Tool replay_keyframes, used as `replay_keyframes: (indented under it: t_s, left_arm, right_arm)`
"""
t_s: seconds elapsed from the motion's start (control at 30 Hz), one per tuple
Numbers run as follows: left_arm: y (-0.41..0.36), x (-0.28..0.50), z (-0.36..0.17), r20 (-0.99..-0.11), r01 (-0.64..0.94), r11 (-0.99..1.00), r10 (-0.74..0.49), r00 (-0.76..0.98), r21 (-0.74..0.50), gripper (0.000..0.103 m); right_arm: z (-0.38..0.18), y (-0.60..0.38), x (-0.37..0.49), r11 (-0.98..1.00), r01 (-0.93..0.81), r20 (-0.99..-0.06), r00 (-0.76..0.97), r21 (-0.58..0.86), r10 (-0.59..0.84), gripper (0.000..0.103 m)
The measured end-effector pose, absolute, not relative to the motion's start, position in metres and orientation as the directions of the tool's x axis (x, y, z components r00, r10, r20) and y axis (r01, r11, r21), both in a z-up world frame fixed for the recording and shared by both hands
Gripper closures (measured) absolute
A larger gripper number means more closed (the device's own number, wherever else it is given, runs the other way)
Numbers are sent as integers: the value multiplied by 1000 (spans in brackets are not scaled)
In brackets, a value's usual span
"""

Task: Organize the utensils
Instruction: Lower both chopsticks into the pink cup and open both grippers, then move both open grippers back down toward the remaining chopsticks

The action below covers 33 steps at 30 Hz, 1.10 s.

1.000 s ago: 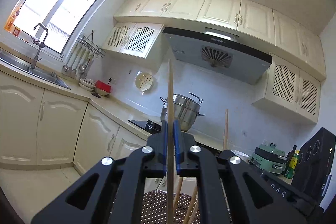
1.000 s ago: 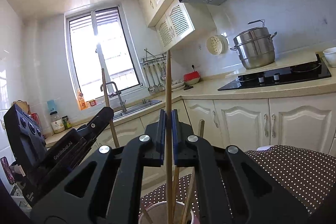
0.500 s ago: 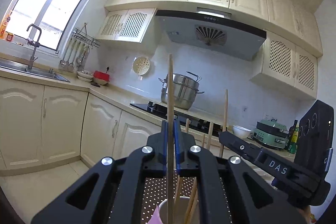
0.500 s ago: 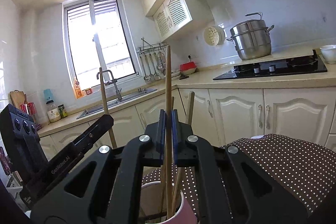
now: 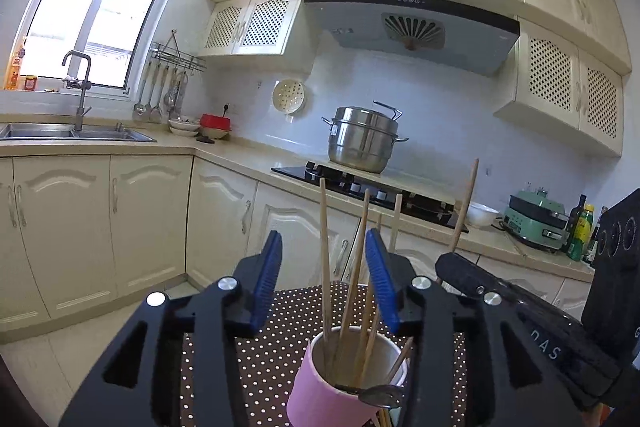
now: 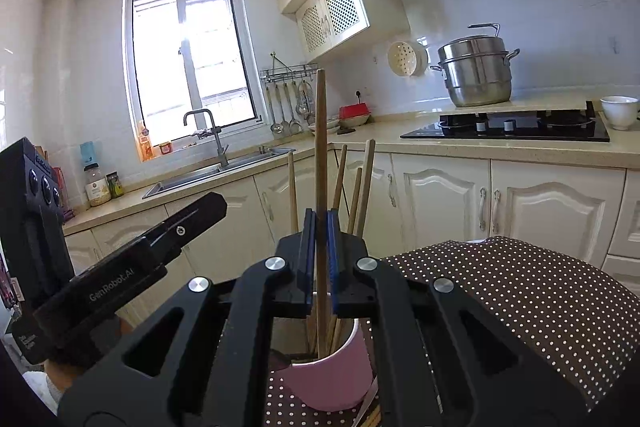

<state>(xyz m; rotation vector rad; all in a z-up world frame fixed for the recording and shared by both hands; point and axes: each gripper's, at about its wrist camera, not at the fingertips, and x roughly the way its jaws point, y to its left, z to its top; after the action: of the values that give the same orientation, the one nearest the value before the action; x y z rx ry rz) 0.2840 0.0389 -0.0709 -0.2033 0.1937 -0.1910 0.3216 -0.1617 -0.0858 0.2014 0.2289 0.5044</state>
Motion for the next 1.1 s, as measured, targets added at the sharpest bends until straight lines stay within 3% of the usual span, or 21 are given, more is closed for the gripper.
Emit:
replay_keyframes:
  t_s: [0.4, 0.7, 0.73, 0.83, 1.1]
  left_arm:
    - [32, 274, -79, -280, 116, 986, -147, 949, -123, 55]
    - [31, 259, -76, -296, 101, 991, -123, 947, -89, 49]
    - [31, 256, -76, -294, 101, 991, -123, 948, -89, 48]
    - [32, 248, -73, -281, 91, 991, -114, 953, -95, 48]
    - [26, 223, -63, -267, 115, 991, -131, 955, -76, 47]
  right_arm:
    - [-105, -149, 314, 861, -454, -249, 828, 228, 502, 97]
    - [-105, -150, 303, 860, -448, -259, 825, 244, 503, 95]
    - [-104, -150, 301, 863, -444, -260, 827, 242, 498, 89]
    - [-99, -155, 291, 870, -430, -241, 841, 241, 483, 57]
    - [-84, -170, 266, 873, -424, -213, 854, 241, 474, 53]
